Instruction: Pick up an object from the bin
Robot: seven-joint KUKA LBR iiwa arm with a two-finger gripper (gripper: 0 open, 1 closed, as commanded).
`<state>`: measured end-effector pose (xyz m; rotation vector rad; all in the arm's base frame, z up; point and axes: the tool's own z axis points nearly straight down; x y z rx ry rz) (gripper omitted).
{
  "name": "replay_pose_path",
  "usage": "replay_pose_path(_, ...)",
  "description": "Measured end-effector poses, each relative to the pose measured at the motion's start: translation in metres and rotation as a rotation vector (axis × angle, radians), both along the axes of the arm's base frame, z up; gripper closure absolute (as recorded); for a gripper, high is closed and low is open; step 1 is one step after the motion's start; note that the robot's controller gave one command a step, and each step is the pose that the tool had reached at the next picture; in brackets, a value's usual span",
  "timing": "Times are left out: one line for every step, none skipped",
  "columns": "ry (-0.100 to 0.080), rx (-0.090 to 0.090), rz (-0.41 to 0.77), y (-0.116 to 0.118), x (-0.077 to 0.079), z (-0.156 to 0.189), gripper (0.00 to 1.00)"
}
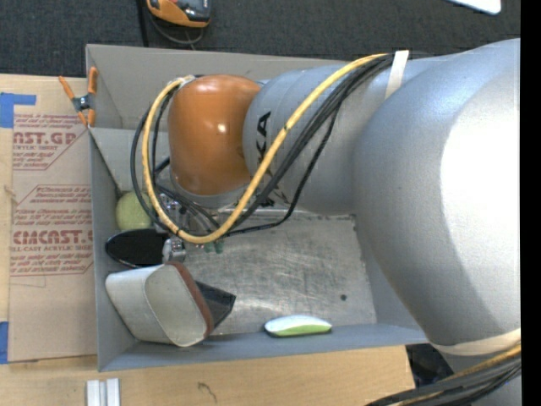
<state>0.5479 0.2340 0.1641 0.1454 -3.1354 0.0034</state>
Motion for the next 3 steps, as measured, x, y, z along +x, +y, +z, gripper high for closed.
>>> replay_pose_path(-0.008, 0.004, 0.014, 0.004, 0.015, 0.019, 1.0)
replay_pose_path(-0.003, 0.001, 0.016, -0.004, -0.007, 0.029, 1.0)
replay_pose_path(0.006, -0.002, 0.023, -0.005, -0.013, 0.037, 1.0)
